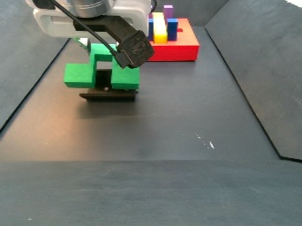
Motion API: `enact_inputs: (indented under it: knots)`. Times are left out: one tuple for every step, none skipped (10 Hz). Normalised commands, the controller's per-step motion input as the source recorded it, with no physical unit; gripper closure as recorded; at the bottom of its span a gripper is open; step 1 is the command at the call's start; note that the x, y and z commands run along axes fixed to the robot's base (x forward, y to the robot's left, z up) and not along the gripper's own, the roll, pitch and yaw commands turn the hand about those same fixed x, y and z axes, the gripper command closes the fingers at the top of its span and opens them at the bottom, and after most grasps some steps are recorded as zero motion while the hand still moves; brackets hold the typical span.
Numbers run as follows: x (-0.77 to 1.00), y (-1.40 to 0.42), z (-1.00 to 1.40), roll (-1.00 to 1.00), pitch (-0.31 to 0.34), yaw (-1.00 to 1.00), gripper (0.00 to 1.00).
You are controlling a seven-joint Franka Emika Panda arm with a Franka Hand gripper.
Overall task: Pick up the green object. Move up. Place the green object on the fixture. Regrasp the green object. Move to above the board. Insert the green object.
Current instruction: Place the green object on the fixture.
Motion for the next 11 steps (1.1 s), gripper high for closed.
enact_inputs:
  knots:
    - [0.0, 0.15, 0.0, -0.23, 0.0, -0.04, 1.0]
    - [0.0, 0.14, -0.04, -0.36, -0.123, -0.03, 1.0]
    - [0.0, 0.12, -0.09, -0.46, -0.203, -0.01, 1.0]
    - [0.0, 0.1, -0.14, -0.56, -0.291, -0.04, 1.0]
    - [-0.07, 0.12, -0.11, -0.71, -0.403, -0.09, 1.0]
    - [-0.01, 0.09, -0.07, -0.53, -0.289, -0.07, 1.0]
    - [0.01, 0.0, 0.0, 0.0, 0.0, -0.12, 1.0]
    - [0.0, 0.0, 0.0, 0.08, 0.131, -0.11, 1.0]
    - [0.02, 0.0, 0.0, 0.23, 0.266, -0.13, 1.0]
    - [0.09, 0.0, -0.06, 0.33, 0.374, -0.15, 1.0]
    - [0.15, 0.0, -0.05, 0.29, 0.391, -0.17, 1.0]
